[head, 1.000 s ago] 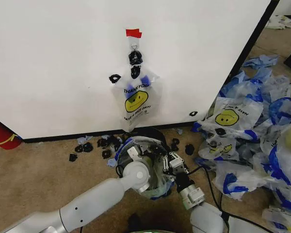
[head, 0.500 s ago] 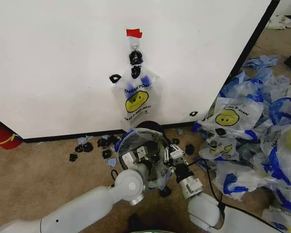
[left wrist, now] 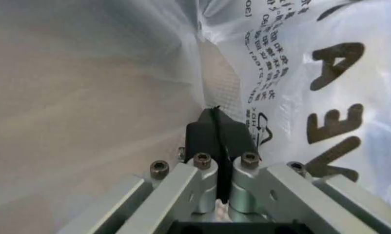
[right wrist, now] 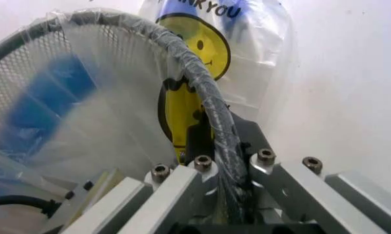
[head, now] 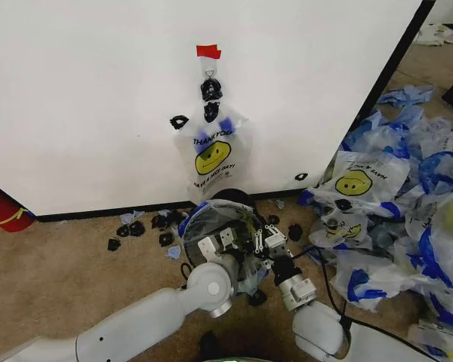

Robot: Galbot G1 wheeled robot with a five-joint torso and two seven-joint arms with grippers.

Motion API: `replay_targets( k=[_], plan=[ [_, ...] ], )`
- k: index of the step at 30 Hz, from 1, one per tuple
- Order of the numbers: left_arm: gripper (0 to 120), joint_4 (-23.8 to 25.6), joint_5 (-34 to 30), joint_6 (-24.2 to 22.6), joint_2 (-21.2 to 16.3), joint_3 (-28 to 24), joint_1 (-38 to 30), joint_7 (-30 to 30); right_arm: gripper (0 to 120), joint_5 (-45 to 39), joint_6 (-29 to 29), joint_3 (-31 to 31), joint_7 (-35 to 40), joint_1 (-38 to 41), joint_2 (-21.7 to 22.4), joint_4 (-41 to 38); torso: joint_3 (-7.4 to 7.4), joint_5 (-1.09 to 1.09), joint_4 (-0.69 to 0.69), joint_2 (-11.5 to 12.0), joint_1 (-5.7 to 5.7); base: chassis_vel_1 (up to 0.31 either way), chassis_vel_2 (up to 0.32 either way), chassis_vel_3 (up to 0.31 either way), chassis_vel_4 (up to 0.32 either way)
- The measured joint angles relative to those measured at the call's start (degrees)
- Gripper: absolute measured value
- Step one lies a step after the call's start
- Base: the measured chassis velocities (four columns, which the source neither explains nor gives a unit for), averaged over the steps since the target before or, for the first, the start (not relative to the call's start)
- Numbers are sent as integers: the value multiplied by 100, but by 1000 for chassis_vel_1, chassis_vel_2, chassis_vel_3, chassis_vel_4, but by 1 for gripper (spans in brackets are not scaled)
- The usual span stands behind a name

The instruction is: Pick up the garbage bag from the wall and place it over the trash bin.

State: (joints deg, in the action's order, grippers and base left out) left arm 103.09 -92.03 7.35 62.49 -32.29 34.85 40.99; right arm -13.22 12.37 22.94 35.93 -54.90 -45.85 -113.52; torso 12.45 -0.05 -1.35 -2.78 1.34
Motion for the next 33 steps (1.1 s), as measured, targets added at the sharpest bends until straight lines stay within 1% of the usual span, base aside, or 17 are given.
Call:
replay_targets(
  k=[4,18,20,22,26,27,33],
  plan=[
    [0,-102,18,7,89,-4,-24,-6,0,23,0,3,1,-15,0,0,0,0,0,0,0,0,0,0,0],
    [0,-823,164,46,463,-8,-206,-138,0,90,14,39,2,-98,45,-59,0,0,0,0,0,0,0,0,0],
    [0,-843,172,52,470,-7,-212,-138,0,92,16,34,1,-99,52,-60,0,0,-1,0,0,0,0,0,0],
    [0,-814,181,56,451,-10,-215,-134,0,111,36,10,-3,-96,59,-42,0,0,-1,0,0,0,0,0,0],
    [0,-524,170,57,267,-54,-212,-56,0,124,64,-33,-8,-66,34,21,0,-1,0,0,0,0,0,0,0],
    [0,-524,170,57,267,-54,-212,-56,0,124,64,-33,-8,-66,34,21,0,-1,0,0,0,0,0,0,0],
    [0,-171,141,71,-107,-50,-206,-1,0,126,65,-37,-14,-53,13,75,0,-1,0,0,0,0,0,0,0]
  ],
)
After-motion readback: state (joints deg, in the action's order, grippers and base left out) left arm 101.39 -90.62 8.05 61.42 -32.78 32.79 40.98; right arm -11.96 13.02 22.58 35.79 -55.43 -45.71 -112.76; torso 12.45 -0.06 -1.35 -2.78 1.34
